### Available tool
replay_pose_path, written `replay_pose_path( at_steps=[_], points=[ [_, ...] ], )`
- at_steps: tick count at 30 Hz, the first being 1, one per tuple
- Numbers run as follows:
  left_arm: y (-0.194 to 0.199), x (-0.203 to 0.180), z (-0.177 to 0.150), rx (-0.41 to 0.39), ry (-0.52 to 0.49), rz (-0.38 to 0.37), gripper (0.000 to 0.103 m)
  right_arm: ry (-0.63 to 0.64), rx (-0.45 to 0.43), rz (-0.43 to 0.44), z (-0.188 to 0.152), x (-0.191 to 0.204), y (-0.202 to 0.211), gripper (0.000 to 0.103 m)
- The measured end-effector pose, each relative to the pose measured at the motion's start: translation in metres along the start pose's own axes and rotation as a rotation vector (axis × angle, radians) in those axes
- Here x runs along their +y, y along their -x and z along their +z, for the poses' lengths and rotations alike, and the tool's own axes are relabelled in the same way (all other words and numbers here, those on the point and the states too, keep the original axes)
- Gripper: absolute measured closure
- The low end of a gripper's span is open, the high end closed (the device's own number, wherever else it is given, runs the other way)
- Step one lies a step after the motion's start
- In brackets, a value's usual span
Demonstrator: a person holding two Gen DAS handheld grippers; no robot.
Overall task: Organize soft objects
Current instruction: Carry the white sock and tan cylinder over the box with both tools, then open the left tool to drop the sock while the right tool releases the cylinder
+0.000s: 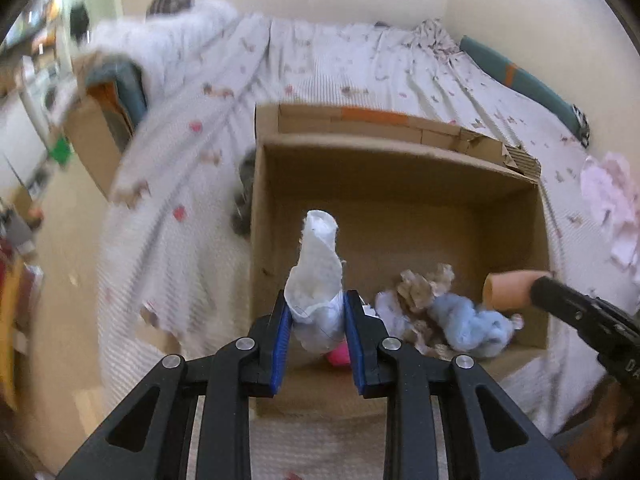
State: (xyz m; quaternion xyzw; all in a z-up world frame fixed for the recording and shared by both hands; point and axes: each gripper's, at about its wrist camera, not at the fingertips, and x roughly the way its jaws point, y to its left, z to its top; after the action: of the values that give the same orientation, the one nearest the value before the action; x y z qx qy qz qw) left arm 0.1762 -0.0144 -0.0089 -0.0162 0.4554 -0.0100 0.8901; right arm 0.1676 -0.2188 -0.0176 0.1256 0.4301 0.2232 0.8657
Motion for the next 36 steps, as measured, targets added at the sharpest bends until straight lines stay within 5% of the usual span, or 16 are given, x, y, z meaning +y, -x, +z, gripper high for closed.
replay_pose_path(
  at_steps=[22,24,29,36],
  points=[
    [-0.018,-0.011,-0.003,0.043,-0.003,-0.02,0.078,-0.004,0.092,-0.03,-0.007,-0.005,-0.021,0.098],
    [-0.019,-0.013,-0.003,0.047,-0.016,-0.017,0.075,-0.005,0.091,-0.033,-0.007,-0.005,-0.021,0.098],
    [-0.016,-0.015,-0.004,0.035,-0.015,0.017,0.037,-0.012,0.091,-0.044,-0.005,-0.009,-0.022,0.098],
    [-0.012,-0.01,-0.002,0.036,0.005,-0.002,0.036,-0.009,0.093,-0.057,-0.006,-0.01,-0.024,0.098]
  ],
)
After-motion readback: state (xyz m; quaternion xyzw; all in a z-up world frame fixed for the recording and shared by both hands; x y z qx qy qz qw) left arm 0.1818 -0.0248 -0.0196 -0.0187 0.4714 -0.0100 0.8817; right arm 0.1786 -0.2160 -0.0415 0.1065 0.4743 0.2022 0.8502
